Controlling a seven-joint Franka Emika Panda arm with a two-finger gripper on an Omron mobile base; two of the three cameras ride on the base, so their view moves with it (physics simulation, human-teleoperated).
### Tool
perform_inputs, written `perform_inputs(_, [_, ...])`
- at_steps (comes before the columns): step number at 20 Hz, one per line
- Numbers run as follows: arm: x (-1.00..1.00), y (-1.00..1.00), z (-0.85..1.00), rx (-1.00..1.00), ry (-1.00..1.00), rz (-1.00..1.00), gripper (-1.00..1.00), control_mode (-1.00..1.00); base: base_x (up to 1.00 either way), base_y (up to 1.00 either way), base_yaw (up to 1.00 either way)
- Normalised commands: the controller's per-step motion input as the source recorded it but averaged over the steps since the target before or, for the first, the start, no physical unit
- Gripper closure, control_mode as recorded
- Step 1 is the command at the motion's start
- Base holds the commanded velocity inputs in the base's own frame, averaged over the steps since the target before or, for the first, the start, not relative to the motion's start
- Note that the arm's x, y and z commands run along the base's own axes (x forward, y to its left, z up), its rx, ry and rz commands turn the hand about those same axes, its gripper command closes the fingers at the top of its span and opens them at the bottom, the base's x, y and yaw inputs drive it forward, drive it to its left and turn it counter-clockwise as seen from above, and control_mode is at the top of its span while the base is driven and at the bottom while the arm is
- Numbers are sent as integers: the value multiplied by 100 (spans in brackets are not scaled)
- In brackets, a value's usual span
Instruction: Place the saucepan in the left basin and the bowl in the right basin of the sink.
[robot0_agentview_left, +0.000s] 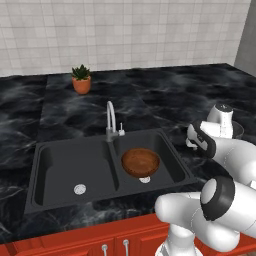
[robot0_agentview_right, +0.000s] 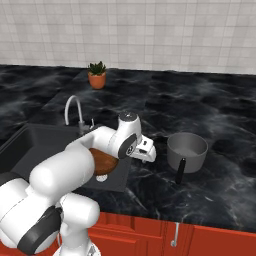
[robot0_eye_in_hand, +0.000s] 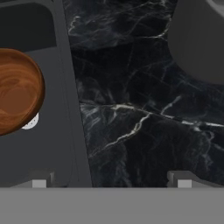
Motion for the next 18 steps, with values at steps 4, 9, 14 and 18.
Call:
perform_inputs(4, [0, 0, 0, 0, 0, 0, -100, -100, 0, 0, 0])
perform_inputs(9, [0, 0, 0, 0, 0, 0, -100, -100, 0, 0, 0])
perform_inputs(14, [0, -1, 0, 0, 0, 0, -100, -100, 0, 0, 0])
perform_inputs(18, [0, -4, 1, 0, 0, 0, -100, -100, 0, 0, 0])
